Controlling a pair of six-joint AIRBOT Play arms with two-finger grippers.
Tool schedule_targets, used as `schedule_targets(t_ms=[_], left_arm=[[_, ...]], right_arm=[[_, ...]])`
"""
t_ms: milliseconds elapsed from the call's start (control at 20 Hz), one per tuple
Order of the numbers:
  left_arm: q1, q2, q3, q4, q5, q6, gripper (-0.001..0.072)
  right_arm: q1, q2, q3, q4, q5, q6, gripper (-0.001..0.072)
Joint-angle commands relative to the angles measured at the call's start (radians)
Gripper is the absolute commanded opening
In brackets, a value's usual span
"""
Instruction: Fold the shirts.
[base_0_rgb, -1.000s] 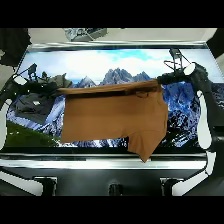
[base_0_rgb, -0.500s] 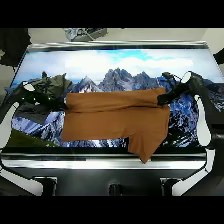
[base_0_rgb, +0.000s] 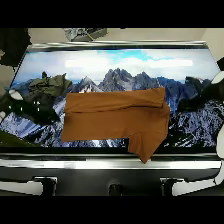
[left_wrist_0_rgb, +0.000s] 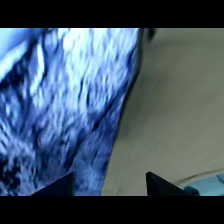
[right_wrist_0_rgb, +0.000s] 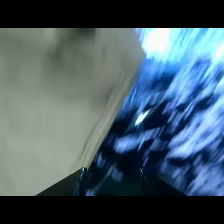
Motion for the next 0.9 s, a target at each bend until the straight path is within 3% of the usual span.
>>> schedule_targets(t_ms=[0, 250, 350, 400, 500, 650, 750, 850], left_arm=[[0.01, 0.101, -0.275, -0.003, 0.11, 0.078, 0.0505], [-0.03, 0.101, -0.353, -0.094, 0.223, 0.087, 0.0502], [-0.064, 0.1, -0.353, -0.094, 0.237, 0.082, 0.0352], [-0.075, 0.1, -0.353, -0.094, 0.241, 0.079, 0.0218], [-0.082, 0.1, -0.353, -0.094, 0.246, 0.08, 0.0044], [-0.079, 0.103, -0.352, -0.094, 0.249, 0.082, 0.0042], [-0.08, 0.103, -0.352, -0.094, 0.248, 0.084, 0.0042], [-0.08, 0.103, -0.352, -0.094, 0.249, 0.084, 0.0042]], right_arm=[[-0.032, 0.072, -0.145, 0.013, 0.045, -0.06, 0.0436], [-0.032, 0.104, -0.169, 0.0, 0.041, -0.06, 0.0436], [-0.032, 0.104, -0.169, -0.002, 0.059, -0.06, 0.0436], [-0.032, 0.111, -0.177, -0.006, 0.056, -0.06, 0.0436], [-0.032, 0.158, -0.257, -0.026, 0.016, -0.059, 0.0436], [-0.032, 0.267, -0.523, 0.061, -0.11, -0.067, 0.0463], [-0.032, 0.301, -0.68, 0.191, -0.191, -0.175, 0.0557], [-0.032, 0.291, -0.765, 0.196, -0.278, -0.132, 0.0547]])
